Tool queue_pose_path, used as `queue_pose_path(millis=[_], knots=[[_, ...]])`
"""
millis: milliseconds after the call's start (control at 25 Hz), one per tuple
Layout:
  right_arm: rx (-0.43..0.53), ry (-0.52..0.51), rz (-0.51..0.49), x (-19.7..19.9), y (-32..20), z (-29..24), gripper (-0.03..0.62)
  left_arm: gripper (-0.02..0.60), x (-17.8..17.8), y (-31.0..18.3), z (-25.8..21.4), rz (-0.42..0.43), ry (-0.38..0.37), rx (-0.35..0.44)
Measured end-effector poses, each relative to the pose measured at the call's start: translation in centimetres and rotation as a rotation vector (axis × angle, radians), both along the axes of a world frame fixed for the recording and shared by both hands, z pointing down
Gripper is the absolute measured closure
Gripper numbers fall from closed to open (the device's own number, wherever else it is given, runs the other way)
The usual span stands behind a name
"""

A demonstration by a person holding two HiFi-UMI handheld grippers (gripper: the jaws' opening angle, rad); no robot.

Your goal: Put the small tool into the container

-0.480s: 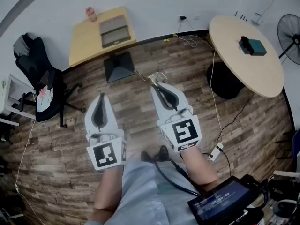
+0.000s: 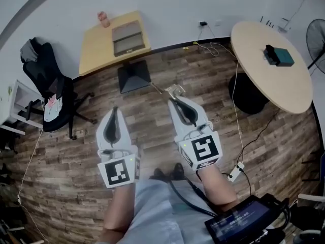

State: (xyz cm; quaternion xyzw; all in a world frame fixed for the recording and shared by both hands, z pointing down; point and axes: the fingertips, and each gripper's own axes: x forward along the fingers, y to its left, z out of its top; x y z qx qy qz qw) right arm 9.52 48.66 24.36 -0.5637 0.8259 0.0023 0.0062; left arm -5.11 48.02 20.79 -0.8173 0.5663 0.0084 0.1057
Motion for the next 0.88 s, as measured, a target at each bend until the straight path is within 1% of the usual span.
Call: queue_pose_path(millis=[120,280,400,520,640,760,880], knots=[[-0.014,-0.006,-0.002,1.4,-0.8,0.9,0.566,0.572,0.9,-0.3,0.7,-0.017,-0.007,-0.013],[-0.041,-0.014,-0.012,1.4,-2.6,2.1,0.566,0.572,0.2,-1.5,1.8,-0.040,-0.014,-0.033],[-0.062,-0.017,-0.025,1.2,-4.7,3.0,0.566,0.572,0.0,-3.3,2.4,-0.059,0.002,-0.064],[-0.088,-0.013,-0.042,-0.3,-7.4,4.4,0.566,0.572,-1.4,-6.1,3.5,-0.071,0.001,-0.074],[-0.108,-0.004,-0.059,-2.1,-10.8,5.3,0.566,0.572,-2.9,-9.5,4.6,-0.077,0.021,-0.102],[-0.115,0.005,-0.072,-3.8,-15.1,5.3,0.566,0.572,-4.2,-13.7,5.0,-0.073,0.041,-0.114],[-0.107,0.018,-0.072,-5.7,-19.8,4.7,0.566,0.572,-6.0,-18.5,4.5,-0.068,0.055,-0.108]])
